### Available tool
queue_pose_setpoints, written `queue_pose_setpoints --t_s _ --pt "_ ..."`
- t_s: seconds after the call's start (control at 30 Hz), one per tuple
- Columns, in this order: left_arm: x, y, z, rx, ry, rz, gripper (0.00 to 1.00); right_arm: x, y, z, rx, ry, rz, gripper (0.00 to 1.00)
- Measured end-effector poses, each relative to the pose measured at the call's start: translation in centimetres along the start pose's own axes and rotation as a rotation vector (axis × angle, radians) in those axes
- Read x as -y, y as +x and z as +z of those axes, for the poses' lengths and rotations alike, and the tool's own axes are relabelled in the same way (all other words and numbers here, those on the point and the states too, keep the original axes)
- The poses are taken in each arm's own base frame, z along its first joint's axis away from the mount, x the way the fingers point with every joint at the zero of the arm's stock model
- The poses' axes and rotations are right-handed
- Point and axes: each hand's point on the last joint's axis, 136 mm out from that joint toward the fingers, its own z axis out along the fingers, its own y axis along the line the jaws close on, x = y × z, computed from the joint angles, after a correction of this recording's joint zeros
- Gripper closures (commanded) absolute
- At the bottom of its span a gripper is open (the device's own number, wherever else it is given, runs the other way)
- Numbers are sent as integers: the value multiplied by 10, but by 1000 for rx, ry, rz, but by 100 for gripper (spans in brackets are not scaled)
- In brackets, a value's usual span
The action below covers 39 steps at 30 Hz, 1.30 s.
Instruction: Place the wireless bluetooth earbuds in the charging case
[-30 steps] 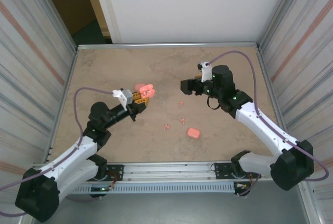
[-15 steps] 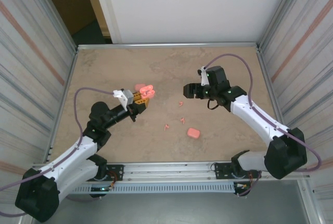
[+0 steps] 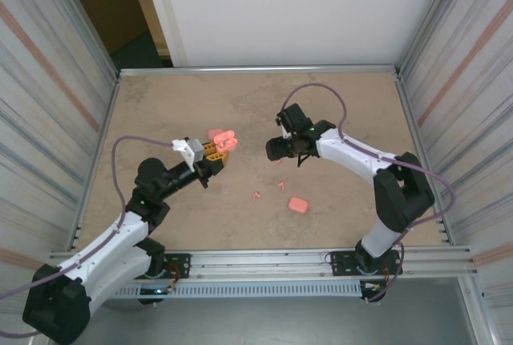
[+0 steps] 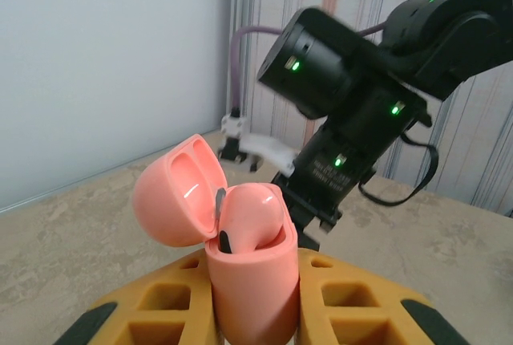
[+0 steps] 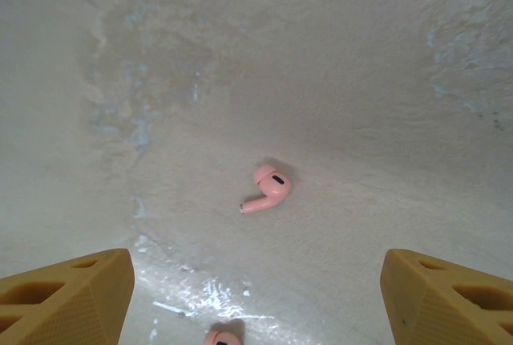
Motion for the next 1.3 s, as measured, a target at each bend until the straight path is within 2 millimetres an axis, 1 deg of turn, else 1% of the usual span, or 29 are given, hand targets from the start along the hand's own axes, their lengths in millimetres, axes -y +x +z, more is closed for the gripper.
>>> queue_pose_setpoints --t_s 0.07,0.27,0.47,0.7,1.0,1.3 --pt "0 0 -1 0 0 0 100 0 4 11 -28 21 -13 25" --pt "1 -1 -3 0 -4 0 100 4 7 40 -86 76 -41 27" --pt "0 -3 -4 5 -13 4 100 7 14 58 -130 104 -51 28" --pt "0 -3 -4 5 -14 6 100 10 21 68 -161 117 -55 28" --pt "0 -3 -4 5 -14 6 100 14 23 75 -173 143 -62 30" --pt "0 -3 -4 5 -14 6 100 16 25 77 -181 156 -74 37"
